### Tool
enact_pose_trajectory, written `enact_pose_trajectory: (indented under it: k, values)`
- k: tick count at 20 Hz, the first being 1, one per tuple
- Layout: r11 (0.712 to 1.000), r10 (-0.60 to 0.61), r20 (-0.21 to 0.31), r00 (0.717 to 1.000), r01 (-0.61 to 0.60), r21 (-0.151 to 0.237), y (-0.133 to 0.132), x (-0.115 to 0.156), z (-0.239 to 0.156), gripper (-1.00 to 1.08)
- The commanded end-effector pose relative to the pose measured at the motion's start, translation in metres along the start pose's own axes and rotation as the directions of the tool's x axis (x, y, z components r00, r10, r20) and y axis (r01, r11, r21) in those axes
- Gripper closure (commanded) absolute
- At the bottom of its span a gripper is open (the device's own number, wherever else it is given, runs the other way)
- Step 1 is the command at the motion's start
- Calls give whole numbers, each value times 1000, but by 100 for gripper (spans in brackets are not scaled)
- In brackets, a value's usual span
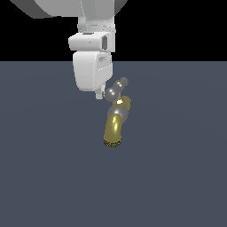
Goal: Turn on the faucet by rotating a designated handle.
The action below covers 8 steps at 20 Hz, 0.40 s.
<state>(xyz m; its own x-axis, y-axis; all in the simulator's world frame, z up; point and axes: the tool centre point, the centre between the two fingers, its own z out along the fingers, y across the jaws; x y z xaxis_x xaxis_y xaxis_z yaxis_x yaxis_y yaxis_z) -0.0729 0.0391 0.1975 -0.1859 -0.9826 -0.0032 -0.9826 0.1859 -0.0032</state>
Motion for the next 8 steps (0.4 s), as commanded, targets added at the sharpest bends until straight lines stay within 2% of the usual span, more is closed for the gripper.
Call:
enact_pose_trajectory:
  k: [1,8]
  values:
    - [999,41,-3,999,-41,-2,-2,34,0,108]
    - [999,47,-3,999,-47,-3,3,69,0,108]
